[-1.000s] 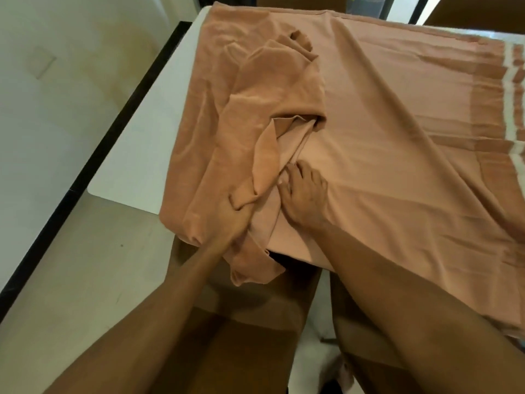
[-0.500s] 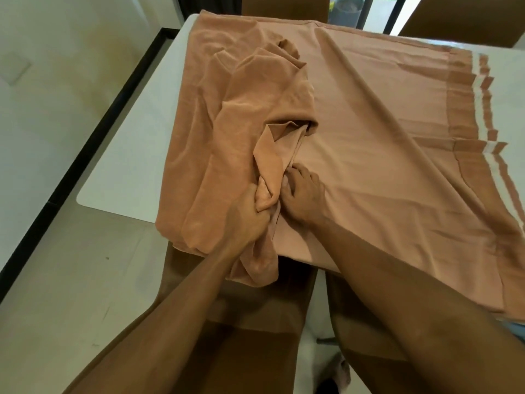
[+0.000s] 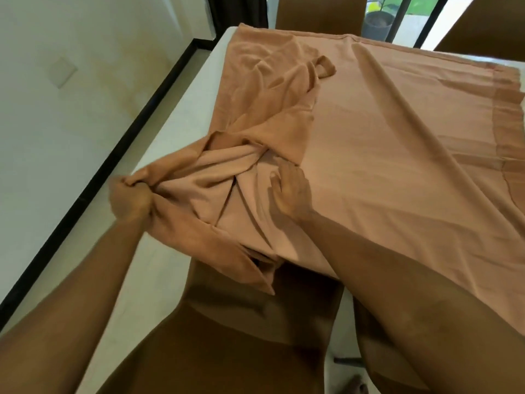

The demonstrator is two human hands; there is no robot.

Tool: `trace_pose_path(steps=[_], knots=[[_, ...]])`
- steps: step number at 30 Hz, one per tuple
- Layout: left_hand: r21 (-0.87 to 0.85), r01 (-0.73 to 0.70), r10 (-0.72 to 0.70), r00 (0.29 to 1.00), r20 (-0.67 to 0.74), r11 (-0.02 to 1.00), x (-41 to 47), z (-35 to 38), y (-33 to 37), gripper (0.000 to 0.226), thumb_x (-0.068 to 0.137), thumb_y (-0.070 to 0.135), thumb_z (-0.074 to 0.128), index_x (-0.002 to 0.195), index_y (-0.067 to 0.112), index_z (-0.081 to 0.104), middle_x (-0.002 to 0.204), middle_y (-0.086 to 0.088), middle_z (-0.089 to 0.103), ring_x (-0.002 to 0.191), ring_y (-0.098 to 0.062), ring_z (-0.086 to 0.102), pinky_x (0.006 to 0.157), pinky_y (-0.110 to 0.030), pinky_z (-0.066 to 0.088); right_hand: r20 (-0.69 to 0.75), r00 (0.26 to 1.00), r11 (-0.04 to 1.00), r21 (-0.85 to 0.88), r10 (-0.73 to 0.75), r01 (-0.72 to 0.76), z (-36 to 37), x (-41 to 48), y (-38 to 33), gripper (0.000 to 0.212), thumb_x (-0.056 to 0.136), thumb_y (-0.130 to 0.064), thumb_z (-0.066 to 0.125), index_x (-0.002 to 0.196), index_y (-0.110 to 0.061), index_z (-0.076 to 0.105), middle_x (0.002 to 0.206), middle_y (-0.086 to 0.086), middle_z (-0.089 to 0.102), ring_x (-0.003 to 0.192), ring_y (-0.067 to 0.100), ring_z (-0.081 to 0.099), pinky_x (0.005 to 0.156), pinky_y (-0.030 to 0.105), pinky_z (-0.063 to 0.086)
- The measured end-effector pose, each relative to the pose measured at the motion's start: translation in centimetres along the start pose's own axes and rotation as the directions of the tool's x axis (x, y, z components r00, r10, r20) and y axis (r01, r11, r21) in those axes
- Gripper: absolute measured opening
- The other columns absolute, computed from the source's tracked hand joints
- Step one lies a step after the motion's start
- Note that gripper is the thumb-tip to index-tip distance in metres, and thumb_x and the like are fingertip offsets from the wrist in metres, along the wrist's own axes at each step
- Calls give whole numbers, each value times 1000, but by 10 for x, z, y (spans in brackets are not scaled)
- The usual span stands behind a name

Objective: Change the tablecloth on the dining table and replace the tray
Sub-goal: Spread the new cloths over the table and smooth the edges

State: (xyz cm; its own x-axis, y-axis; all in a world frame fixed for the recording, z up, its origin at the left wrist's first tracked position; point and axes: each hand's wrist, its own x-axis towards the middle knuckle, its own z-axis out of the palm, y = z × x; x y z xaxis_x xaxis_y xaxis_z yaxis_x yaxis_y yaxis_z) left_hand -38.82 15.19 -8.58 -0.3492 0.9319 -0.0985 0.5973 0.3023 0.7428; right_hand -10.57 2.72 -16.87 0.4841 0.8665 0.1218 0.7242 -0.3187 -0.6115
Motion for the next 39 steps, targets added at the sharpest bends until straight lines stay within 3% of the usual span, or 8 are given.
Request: trace_pose_path(steps=[4,7,10,13,17,30,36,39], knots=[[61,82,-72,985,-156,995,50,-29,-10,31,87,8,51,117,13,46,136,-19,48,113,-32,55,96,-42,47,96,990,966,-230,-102,122,29,3,-12,40,100,-41,40,134,-23,53,139,3,53,125,28,51,106,48,37],[324,-283,327,941,-89,903,30,-14,-13,61,80,16,55,140,12,42,140,-16,45,127,-34,46,103,-47,42,93,995,956,-288,-38,63,44,0,-16,43,101,-44,37,137,-23,51,147,9,47,133,33,43,115,57,27],[323,-737,632,676,380,594,-15,27,-22,54,88,31,53,139,17,45,143,-12,45,132,-31,42,110,-49,36,95,993,939,-328,-76,103,44,-5,-13,48,101,-45,35,141,-23,47,152,11,44,137,34,41,116,57,25],[214,-894,667,438,603,393,-68,72,-17,43,90,41,50,130,29,56,145,-4,44,136,-27,37,107,-49,35,108,988,933,-332,-108,138,32,-9,-7,48,101,-45,35,142,-23,47,151,10,45,137,33,41,116,56,27],[362,-794,528,600,601,489,-80,103,-7,47,94,38,42,140,35,45,153,-3,35,141,-28,29,112,-52,25,130,987,924,-356,-96,137,17,-18,9,48,103,-48,33,143,-25,46,153,6,43,140,30,38,116,53,28],[538,-452,215,869,446,711,36,65,-34,72,93,52,29,154,15,27,158,-15,30,145,-34,29,120,-52,23,62,994,943,-315,-90,105,-37,-47,73,51,100,-54,46,140,-24,53,155,7,45,143,27,36,120,37,23],[548,-394,195,902,386,738,12,28,-51,64,99,46,40,150,8,34,153,-20,36,140,-39,35,117,-51,27,25,998,950,-305,-56,61,-33,-48,69,50,100,-52,44,140,-22,52,155,8,43,138,32,39,114,46,30],[443,-618,514,786,343,649,-24,28,-36,37,92,39,52,115,11,62,116,-13,63,107,-34,59,96,-48,46,-33,999,952,-304,13,-22,-30,-48,60,48,97,-49,48,136,-22,53,153,8,44,135,34,40,112,51,29]])
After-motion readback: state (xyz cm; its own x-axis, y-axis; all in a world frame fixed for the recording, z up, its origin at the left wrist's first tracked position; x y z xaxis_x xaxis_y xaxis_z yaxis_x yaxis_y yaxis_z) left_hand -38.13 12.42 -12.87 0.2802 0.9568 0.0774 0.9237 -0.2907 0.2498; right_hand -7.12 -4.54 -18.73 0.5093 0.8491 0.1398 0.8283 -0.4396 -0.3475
